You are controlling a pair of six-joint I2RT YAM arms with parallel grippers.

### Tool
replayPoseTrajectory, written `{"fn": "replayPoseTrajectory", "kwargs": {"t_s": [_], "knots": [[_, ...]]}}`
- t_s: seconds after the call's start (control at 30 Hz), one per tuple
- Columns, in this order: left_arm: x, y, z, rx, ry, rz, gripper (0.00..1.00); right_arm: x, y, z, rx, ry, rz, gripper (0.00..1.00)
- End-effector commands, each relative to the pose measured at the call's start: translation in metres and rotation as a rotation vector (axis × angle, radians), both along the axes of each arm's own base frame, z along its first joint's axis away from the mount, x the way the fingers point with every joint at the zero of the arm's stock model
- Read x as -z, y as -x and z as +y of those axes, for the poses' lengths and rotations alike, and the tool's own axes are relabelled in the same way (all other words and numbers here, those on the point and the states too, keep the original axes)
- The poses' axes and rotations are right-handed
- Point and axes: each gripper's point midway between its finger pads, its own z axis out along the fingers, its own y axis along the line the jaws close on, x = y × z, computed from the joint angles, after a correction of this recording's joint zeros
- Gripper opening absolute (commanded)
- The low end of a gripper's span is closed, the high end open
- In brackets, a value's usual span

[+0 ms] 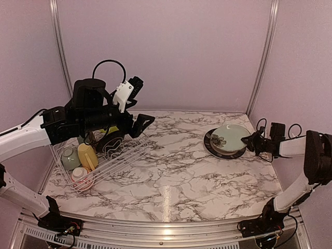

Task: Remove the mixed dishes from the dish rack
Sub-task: Place the plate with another plate.

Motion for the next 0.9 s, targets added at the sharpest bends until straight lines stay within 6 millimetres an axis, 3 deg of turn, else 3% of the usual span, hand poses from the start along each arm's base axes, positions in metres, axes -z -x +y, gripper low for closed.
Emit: {"fn": "replayPoseTrajectory", "kwargs": {"t_s": [0.0, 0.23, 0.43, 0.73, 0.87], "knots": [[0.0, 0.004, 0.001, 0.012, 0.024, 0.015, 0.99, -0.025, -0.022, 0.007, -0.116, 0.035, -0.108, 0.0], [0.001, 0.002, 0.003, -0.001, 0.008, 0.009, 0.99, -0.003, -0.034, 0.005, -0.135, 0.035, -0.083, 0.02], [0.001, -0.002, 0.007, -0.032, -0.003, 0.001, 0.99, 0.007, -0.038, 0.005, -0.152, 0.05, -0.073, 0.11], [0.012, -0.029, 0.034, -0.162, 0.013, 0.062, 0.99, 0.017, -0.036, -0.005, -0.167, 0.307, 0.016, 0.43], [0.019, -0.046, 0.058, -0.304, -0.022, 0.067, 0.99, 0.018, -0.033, -0.007, -0.175, 0.406, 0.052, 0.55]]}}
